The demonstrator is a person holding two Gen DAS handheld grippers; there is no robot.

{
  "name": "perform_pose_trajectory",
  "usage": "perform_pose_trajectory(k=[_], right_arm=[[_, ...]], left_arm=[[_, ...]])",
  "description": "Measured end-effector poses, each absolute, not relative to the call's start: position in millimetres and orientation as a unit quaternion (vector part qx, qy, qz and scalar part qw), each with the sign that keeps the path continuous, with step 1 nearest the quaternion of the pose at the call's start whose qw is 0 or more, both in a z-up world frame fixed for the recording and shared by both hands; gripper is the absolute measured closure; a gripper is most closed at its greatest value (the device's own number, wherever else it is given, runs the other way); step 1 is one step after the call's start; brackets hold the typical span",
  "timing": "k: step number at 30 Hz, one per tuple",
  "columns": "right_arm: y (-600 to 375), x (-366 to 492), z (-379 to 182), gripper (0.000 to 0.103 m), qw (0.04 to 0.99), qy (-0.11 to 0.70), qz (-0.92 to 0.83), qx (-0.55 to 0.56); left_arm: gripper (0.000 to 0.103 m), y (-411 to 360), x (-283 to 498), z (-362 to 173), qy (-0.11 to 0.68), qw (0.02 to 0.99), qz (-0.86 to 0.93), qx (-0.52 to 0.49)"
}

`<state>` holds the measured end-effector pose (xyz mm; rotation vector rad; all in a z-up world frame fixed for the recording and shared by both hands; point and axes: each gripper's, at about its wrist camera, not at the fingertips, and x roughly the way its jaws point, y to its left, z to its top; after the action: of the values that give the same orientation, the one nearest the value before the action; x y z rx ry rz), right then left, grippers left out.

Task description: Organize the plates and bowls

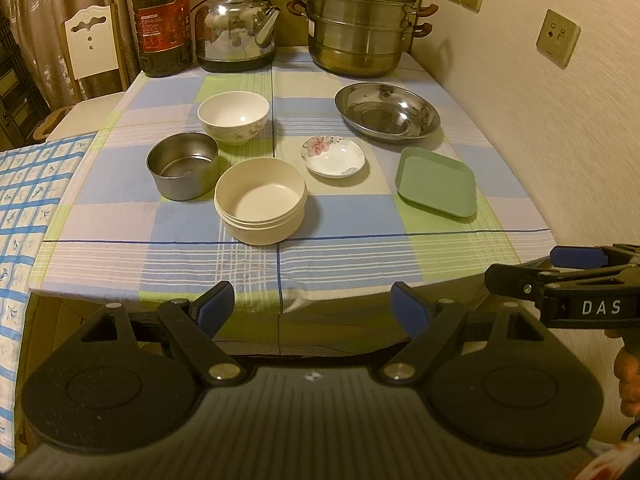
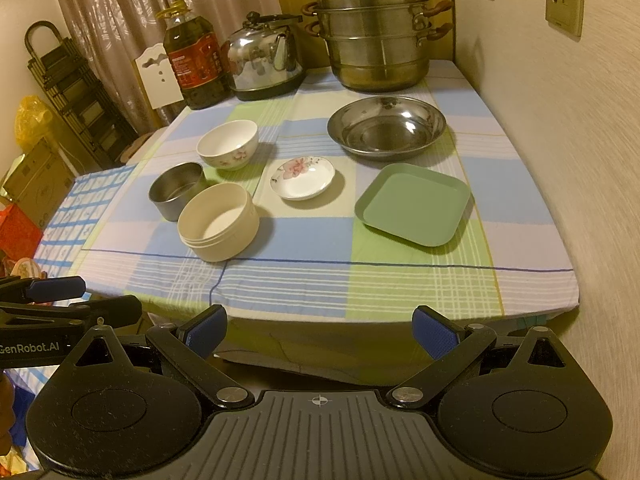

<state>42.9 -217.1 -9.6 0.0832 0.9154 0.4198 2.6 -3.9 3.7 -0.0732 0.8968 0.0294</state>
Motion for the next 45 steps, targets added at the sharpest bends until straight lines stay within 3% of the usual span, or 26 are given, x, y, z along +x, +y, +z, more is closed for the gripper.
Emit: perform_pose_trajectory(k=[45], right_arm=[[-223, 46, -7, 0.004, 0.878, 0.434, 0.200, 0.044]], left_arm=[[0.019, -16, 11, 5, 0.436, 0.899, 0.002, -0.036]])
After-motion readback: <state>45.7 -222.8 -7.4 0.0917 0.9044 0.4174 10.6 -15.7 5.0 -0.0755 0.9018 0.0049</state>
